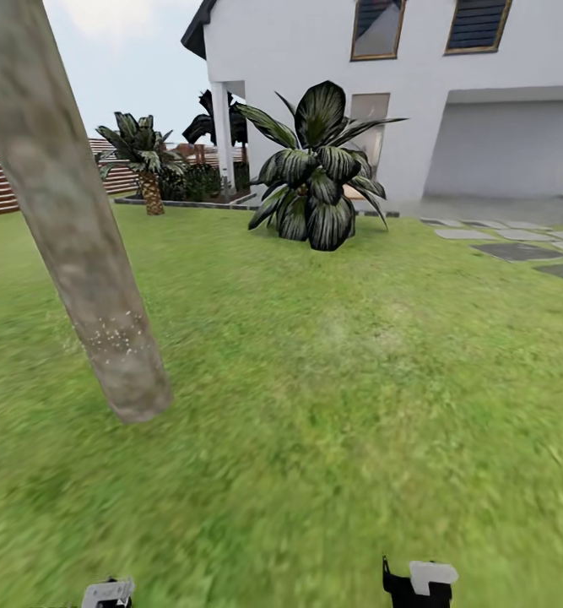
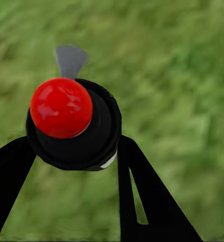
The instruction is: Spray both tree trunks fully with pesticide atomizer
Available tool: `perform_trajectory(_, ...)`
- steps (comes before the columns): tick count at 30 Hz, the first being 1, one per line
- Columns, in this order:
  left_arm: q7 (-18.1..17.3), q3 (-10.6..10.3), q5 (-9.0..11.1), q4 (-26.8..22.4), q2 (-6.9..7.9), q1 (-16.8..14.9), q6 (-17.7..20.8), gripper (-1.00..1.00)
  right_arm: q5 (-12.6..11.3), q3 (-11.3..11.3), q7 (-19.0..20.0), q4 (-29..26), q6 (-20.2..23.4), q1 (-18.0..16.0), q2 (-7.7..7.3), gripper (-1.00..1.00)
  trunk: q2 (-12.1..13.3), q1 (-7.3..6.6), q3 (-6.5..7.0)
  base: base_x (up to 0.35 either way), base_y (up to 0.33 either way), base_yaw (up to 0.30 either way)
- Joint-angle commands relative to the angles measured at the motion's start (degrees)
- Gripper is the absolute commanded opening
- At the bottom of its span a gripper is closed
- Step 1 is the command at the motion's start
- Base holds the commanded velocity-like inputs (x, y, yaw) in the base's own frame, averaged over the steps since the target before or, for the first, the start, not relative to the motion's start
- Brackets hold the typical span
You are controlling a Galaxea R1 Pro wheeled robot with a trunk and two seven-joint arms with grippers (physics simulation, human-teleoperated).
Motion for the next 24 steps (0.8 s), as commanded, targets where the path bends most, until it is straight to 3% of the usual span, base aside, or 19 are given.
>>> perform_trajectory(1,-0.6,0.3,0.6,0.0,0.03,0.1,-0.1,-1.0,0.6,-0.2,-0.4,0.1,-0.1,-0.1,0.02,1.0,0.0,-0.05,-0.04,-0.332,0.005,-0.3)
perform_trajectory(9,-0.6,0.3,0.5,-0.2,0.15,0.4,0.0,-1.0,0.5,-0.2,-0.4,0.2,0.0,0.0,0.03,1.0,0.0,-0.05,-0.04,-0.29,0.093,-0.3)
perform_trajectory(24,-0.7,0.2,0.6,-0.2,0.16,0.4,0.2,-1.0,0.5,-0.2,-0.3,0.2,0.0,0.0,0.03,1.0,0.0,-0.05,-0.04,-0.005,0.002,-0.3)
